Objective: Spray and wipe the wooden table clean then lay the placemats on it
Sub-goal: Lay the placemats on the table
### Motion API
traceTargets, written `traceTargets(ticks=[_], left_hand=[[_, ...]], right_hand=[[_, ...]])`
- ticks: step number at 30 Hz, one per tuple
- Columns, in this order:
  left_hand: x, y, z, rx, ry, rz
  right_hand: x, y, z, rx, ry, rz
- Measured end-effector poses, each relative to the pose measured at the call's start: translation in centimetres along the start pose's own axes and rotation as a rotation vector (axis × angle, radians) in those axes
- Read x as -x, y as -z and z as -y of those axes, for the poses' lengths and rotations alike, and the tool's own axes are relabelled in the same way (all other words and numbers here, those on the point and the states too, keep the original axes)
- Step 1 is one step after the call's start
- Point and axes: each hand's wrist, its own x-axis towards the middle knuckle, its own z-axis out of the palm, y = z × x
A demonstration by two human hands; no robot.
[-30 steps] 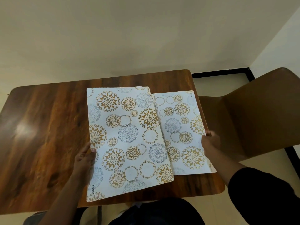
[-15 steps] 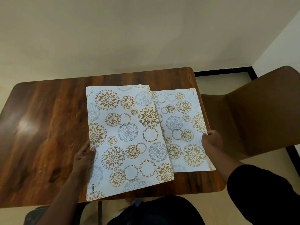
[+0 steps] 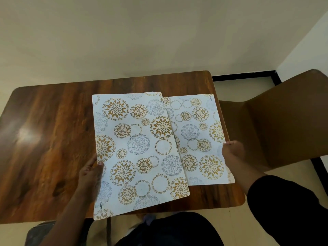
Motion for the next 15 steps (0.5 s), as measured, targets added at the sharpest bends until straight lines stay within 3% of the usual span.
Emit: traceTargets(ticks=[15], left_hand=[[0.08,0.17,0.49,-0.006,0.027,-0.012]], right_hand=[[0.28,0.19,0.33,-0.009,-0.011,-0.011]])
